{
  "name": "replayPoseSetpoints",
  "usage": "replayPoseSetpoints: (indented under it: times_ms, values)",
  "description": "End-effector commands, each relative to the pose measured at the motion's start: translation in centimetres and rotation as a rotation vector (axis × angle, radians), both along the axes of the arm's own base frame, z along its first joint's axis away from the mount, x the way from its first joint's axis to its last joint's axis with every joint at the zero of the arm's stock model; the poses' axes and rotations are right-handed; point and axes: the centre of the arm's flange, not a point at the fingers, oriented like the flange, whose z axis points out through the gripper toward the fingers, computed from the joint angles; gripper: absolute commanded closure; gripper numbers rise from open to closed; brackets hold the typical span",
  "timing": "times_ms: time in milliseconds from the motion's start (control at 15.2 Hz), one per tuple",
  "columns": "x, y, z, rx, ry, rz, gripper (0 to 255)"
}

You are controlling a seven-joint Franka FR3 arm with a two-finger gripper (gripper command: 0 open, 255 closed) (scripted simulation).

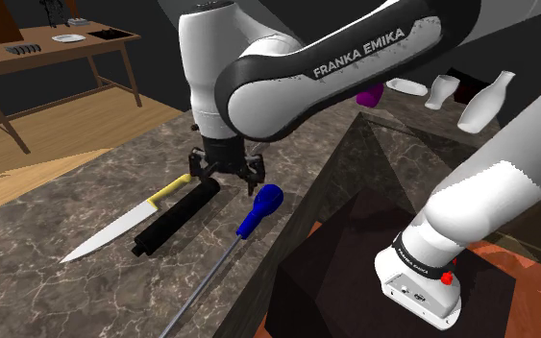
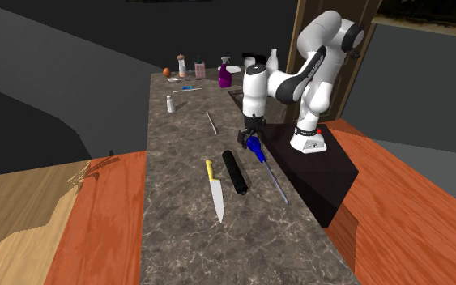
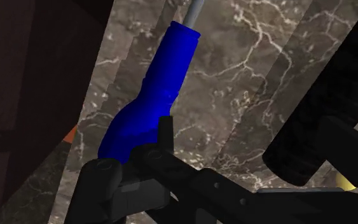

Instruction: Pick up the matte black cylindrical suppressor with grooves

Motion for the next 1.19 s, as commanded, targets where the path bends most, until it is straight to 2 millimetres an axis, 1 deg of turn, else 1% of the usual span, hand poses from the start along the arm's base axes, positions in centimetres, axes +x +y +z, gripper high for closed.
replayPoseSetpoints:
  times_ms: [0, 528, 594, 990, 1056, 1122]
  values:
    - [1.3, 2.2, -1.2, 0.003, -0.002, -0.057, 0]
    - [7.8, 9.5, -5.2, 0.002, -0.004, -0.26, 0]
    - [7.8, 9.5, -5.3, 0.002, -0.004, -0.262, 0]
    - [7.8, 9.5, -8.4, 0.002, -0.004, -0.262, 0]
    - [7.8, 9.5, -9.3, 0.002, -0.004, -0.262, 0]
    - [7.8, 9.5, -9.3, 0.002, -0.004, -0.262, 0]
